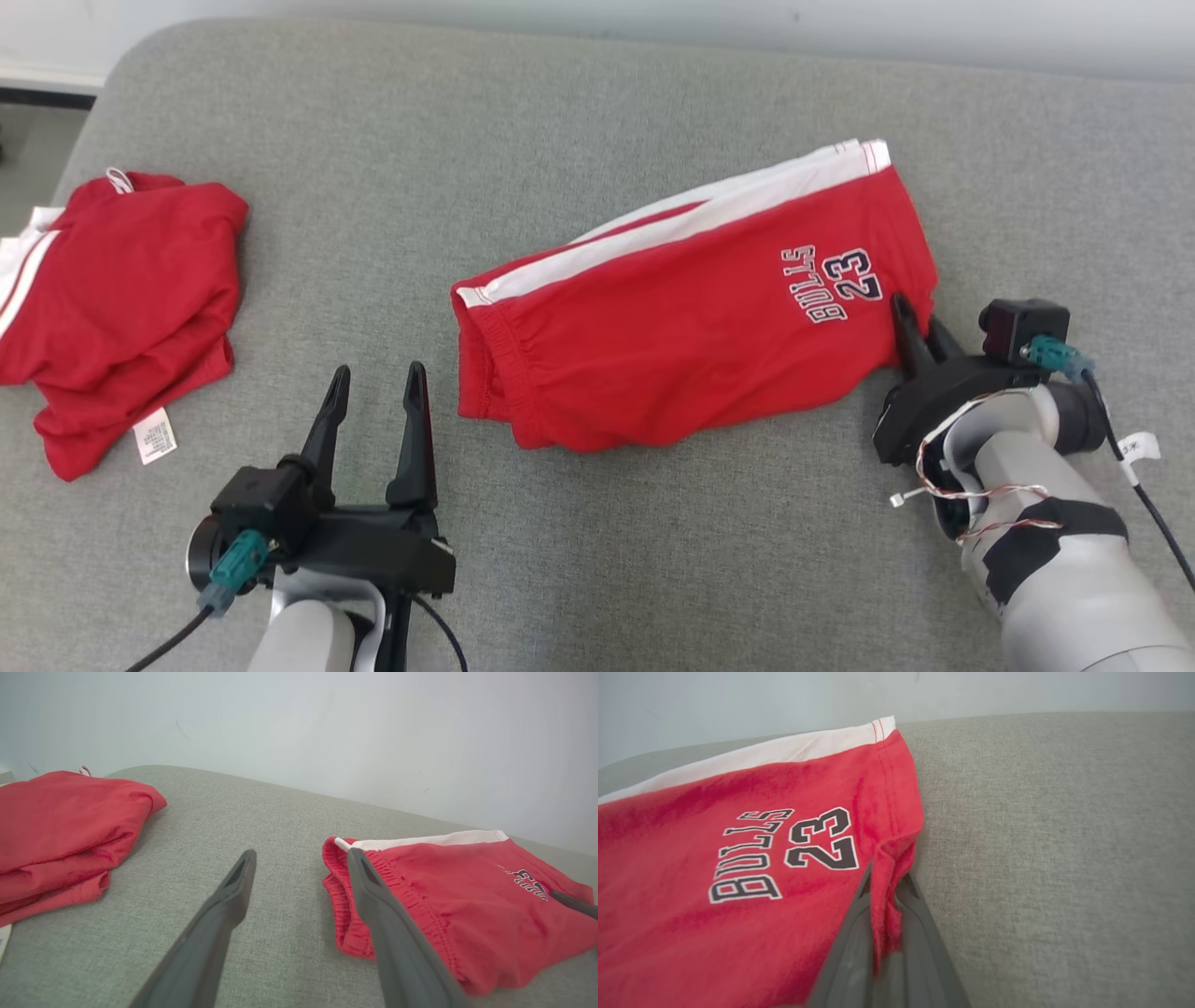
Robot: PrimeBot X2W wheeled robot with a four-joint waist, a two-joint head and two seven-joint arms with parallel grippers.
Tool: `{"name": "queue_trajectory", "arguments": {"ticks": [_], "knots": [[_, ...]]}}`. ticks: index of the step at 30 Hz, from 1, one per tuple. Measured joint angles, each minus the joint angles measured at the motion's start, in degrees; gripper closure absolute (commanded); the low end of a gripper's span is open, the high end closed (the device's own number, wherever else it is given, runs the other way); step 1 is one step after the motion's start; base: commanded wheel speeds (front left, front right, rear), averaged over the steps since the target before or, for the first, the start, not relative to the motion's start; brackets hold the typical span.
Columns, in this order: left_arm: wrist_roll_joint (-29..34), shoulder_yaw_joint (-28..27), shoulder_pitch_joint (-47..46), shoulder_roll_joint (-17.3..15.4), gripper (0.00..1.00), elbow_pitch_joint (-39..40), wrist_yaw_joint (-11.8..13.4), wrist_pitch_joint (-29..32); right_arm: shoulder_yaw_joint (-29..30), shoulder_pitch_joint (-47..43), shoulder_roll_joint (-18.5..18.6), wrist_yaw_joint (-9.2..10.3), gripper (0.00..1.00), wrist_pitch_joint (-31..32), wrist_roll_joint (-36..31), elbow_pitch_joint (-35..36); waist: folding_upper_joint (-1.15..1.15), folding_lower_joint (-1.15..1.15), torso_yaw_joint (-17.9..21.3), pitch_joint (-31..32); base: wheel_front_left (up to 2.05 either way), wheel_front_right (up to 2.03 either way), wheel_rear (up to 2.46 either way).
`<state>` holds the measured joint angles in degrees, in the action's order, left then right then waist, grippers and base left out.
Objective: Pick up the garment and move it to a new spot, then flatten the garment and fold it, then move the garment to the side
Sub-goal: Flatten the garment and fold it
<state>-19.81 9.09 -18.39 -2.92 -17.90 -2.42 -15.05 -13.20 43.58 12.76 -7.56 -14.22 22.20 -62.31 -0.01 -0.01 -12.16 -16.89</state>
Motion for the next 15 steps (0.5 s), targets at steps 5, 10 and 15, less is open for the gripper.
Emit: {"name": "queue_trajectory", "arguments": {"ticks": [5, 10, 15], "knots": [[1.33, -1.22, 2.54, 0.00, 0.00, -0.88, -0.56, 0.00, 1.70, -1.88, -1.44, 0.00, 1.00, -0.87, 0.90, -0.89, 0.01, 0.01, 0.26, 2.26, 0.00, 0.00, 0.00], [2.74, -2.00, 5.22, 0.04, 0.00, -1.70, -1.20, 0.00, 3.77, -5.42, -2.49, 0.00, 1.00, -0.92, 2.01, 1.88, 0.01, 0.01, 0.99, 4.64, 0.00, 0.00, 0.00], [3.54, -2.90, 9.62, 0.03, 0.00, -2.65, -2.11, 0.00, 7.20, -13.47, -3.72, 0.00, 1.00, -0.90, 1.96, 7.38, 0.01, 0.01, 2.86, 8.67, 0.00, 0.00, 0.00]]}}
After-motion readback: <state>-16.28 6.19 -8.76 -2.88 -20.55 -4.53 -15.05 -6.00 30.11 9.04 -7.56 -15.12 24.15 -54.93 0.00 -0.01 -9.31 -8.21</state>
